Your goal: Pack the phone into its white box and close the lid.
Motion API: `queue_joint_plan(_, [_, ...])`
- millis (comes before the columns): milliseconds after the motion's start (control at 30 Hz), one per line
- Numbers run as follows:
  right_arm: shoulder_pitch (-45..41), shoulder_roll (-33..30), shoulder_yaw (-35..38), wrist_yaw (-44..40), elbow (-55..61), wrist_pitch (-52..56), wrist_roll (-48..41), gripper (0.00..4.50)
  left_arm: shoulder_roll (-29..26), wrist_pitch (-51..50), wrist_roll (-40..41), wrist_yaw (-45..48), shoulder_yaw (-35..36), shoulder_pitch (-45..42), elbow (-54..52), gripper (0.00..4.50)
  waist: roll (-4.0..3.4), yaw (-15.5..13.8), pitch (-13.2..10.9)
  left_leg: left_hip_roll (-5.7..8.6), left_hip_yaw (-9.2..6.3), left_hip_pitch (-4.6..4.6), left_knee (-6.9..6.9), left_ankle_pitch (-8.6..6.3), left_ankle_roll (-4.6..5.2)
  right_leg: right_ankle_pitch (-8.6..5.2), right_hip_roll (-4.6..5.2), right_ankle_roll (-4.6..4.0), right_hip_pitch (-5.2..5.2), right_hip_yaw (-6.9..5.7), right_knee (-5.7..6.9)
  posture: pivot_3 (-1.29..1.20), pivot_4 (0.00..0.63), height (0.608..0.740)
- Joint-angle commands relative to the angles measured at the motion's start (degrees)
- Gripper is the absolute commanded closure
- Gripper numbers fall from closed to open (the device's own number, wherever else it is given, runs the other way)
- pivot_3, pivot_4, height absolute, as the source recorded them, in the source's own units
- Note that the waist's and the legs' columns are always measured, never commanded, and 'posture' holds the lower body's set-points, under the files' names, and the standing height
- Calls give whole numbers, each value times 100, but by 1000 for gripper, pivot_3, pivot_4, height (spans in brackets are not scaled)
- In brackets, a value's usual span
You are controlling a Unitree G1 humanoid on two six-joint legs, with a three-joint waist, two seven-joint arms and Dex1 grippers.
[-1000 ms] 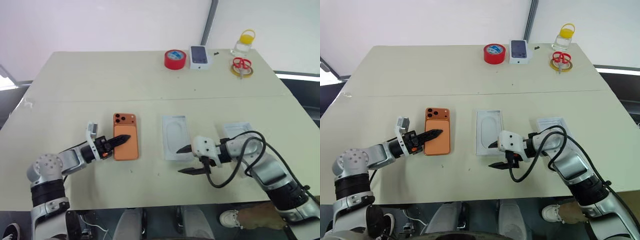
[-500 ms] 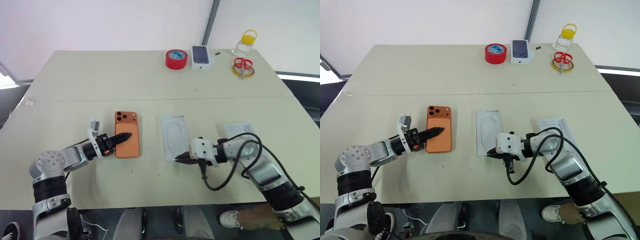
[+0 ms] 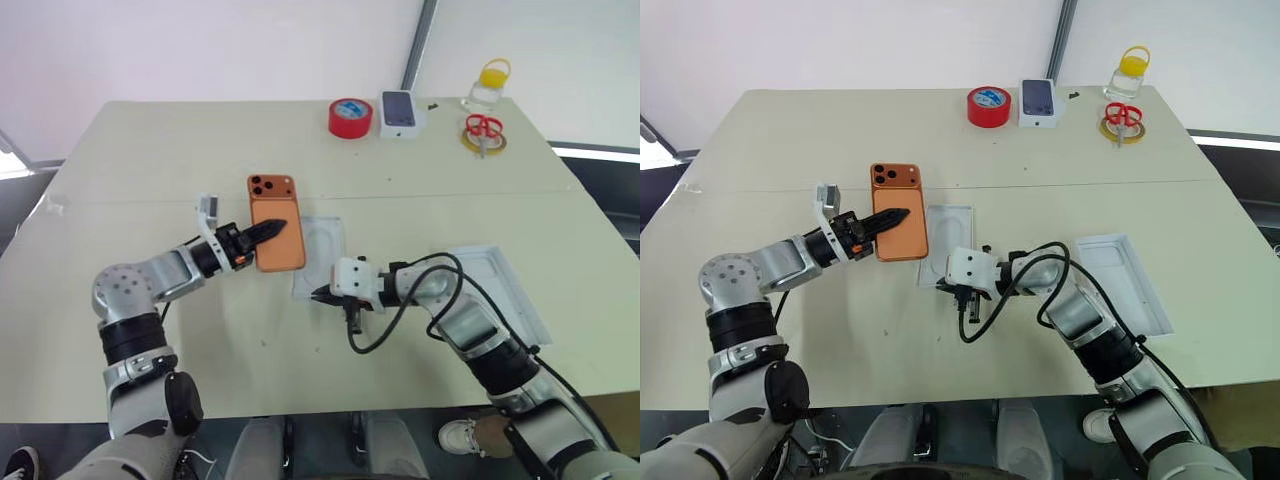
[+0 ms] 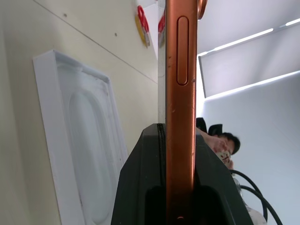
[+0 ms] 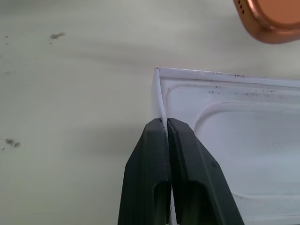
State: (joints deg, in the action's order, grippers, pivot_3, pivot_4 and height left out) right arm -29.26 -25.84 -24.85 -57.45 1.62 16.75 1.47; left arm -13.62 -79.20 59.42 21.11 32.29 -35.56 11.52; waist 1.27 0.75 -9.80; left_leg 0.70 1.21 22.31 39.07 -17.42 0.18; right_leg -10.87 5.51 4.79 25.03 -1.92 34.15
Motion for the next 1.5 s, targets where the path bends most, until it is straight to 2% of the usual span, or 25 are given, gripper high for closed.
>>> queue_joint_plan(33, [1,98,270,-33,335,491,-411,3020,66,213,100,50,-60,19,-45,4500,0,-7,0,0,0,0,0,0,0,0,0,0,0,0,0,0,150,740])
queue_joint_plan(133, [242,-240,629,-469,1114,1107,-1112,1518,82,282,47,237,-281,84,18,4500,0,-39,0,2,-1,2,1,0,1,0,1,0,-1,0,-1,0,150,740])
queue_joint_plan(233, [443,-669,1111,-589,1397,1222,-1443,1518,85,467,-144,307,-556,12,218,4500,1,-70,-1,14,-4,6,4,-3,8,0,7,-1,-3,0,-4,0,150,740])
queue_joint_plan(400, [685,-950,1922,-443,616,506,-1611,1518,203,667,-430,361,-972,-112,569,4500,3,-133,-2,18,-2,4,7,-6,13,-3,7,-5,-8,0,-11,0,150,740])
queue_joint_plan(533, [771,-938,1934,-239,199,-118,-1329,1518,288,830,-580,430,-1145,-172,759,4500,3,-124,-3,13,0,4,6,-5,14,-2,1,-3,-7,0,-10,0,150,740])
queue_joint_plan(600, [775,-870,1893,-214,253,-97,-1394,1472,423,872,-619,342,-1158,-206,850,3522,3,-108,-4,13,2,4,6,-5,14,-2,1,-2,-5,1,-9,0,150,740])
queue_joint_plan(667, [790,-847,1854,-205,294,-128,-1398,1472,510,856,-596,297,-1133,-212,846,2768,4,-122,-3,11,1,4,7,-5,14,-1,1,-1,-6,1,-8,0,150,740])
queue_joint_plan(833, [717,-809,1707,-161,283,-192,-1306,1472,514,773,-739,393,-1490,-136,587,289,3,-145,-3,12,-1,-6,9,-4,14,-1,2,-1,-19,1,-8,0,150,740])
queue_joint_plan(867, [696,-802,1684,-167,279,-208,-1308,1472,483,744,-747,392,-1507,-147,574,36,2,-146,-3,13,-2,-10,10,-4,14,-2,2,-2,-25,1,-8,0,150,740])
queue_joint_plan(1133, [588,-694,1581,-88,148,-326,-1271,1472,297,707,-942,235,-1632,-289,549,36,2,-134,-3,12,-3,-22,9,-5,15,-3,1,-1,-35,0,-8,0,150,740])
queue_joint_plan(1333, [578,-556,1479,10,170,-357,-1234,1472,445,136,-1188,-549,-1689,-715,585,36,2,-137,-3,14,-4,-23,9,-4,15,-2,1,0,-36,1,-8,0,150,740])
queue_joint_plan(1500, [604,-523,1445,57,180,-406,-1198,1472,452,-406,-1074,-718,-1647,-913,227,36,2,-101,-3,12,-5,-25,7,-4,14,-1,-1,3,-35,0,-5,0,150,740])
